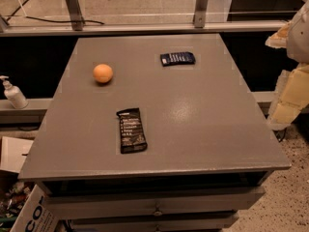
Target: Move orange near rxbar blueberry
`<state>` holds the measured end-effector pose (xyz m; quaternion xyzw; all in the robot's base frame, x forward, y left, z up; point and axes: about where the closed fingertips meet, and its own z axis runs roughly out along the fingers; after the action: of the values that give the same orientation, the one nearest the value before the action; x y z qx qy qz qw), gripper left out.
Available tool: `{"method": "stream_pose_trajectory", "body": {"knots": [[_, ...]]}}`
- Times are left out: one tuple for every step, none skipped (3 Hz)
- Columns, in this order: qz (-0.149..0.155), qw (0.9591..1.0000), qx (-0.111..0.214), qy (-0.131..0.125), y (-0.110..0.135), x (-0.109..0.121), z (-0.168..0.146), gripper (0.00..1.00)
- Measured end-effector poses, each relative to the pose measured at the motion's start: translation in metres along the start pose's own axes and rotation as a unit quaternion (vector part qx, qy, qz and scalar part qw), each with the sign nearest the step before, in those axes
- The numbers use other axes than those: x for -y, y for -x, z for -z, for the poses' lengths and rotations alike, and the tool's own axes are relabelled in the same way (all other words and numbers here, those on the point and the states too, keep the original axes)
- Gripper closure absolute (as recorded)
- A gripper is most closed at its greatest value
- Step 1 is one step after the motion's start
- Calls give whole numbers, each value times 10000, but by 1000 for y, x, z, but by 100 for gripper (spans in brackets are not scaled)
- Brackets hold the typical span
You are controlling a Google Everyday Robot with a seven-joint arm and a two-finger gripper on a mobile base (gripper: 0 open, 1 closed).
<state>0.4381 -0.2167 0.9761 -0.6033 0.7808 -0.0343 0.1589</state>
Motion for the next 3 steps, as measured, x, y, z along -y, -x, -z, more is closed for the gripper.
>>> {"method": "stream_pose_trajectory", "body": {"knots": [[0, 10000, 0, -1, 0, 0, 0, 0], [15, 9996, 277, 45, 10, 0, -8, 0], [28, 9962, 811, 317, 39, 2, -37, 0]]}}
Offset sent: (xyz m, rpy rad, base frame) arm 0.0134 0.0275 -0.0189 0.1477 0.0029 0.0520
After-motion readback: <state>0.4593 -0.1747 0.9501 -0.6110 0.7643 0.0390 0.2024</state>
